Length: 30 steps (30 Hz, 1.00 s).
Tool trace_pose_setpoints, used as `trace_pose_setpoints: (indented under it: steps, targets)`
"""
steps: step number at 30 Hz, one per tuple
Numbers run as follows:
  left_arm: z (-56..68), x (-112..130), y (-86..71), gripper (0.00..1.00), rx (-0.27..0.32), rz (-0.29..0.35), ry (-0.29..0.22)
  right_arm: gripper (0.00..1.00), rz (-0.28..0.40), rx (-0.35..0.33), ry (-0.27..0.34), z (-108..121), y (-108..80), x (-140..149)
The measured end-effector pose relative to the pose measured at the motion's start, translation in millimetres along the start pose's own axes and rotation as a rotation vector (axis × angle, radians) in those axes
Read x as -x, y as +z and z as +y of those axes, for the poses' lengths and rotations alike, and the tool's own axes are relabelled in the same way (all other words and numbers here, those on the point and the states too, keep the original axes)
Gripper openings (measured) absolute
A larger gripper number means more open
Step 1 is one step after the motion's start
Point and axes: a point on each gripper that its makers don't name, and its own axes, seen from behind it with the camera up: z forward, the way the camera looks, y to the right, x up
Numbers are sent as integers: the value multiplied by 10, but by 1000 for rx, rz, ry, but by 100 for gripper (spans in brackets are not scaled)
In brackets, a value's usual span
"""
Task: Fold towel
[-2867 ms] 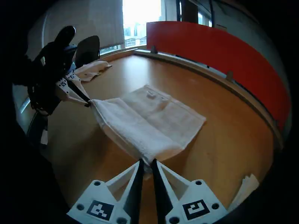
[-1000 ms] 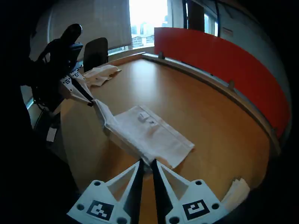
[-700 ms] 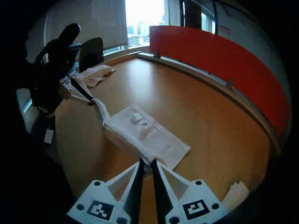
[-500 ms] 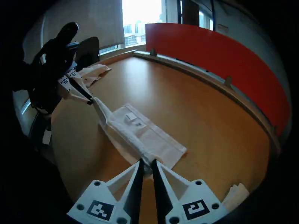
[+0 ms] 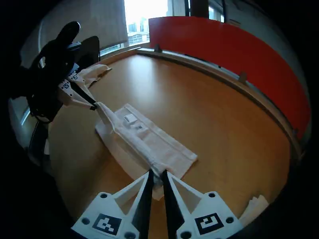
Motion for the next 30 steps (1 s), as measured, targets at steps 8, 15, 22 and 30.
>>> trace_pose_setpoints:
  steps: [8, 15, 22, 30]
  targets:
    - [-76, -66, 201, 13, -8, 8, -3, 17, -18, 18, 18, 110, 124, 56]
    - [-162, -97, 307, 14, -15, 11, 5, 17, -30, 24, 39, 178, 214, 96]
    - [-211, -105, 396, 15, -26, 10, 16, 19, -35, 35, 46, 245, 294, 101]
    - [-307, -111, 545, 44, -67, 8, 31, 40, -44, 75, 50, 342, 423, 119]
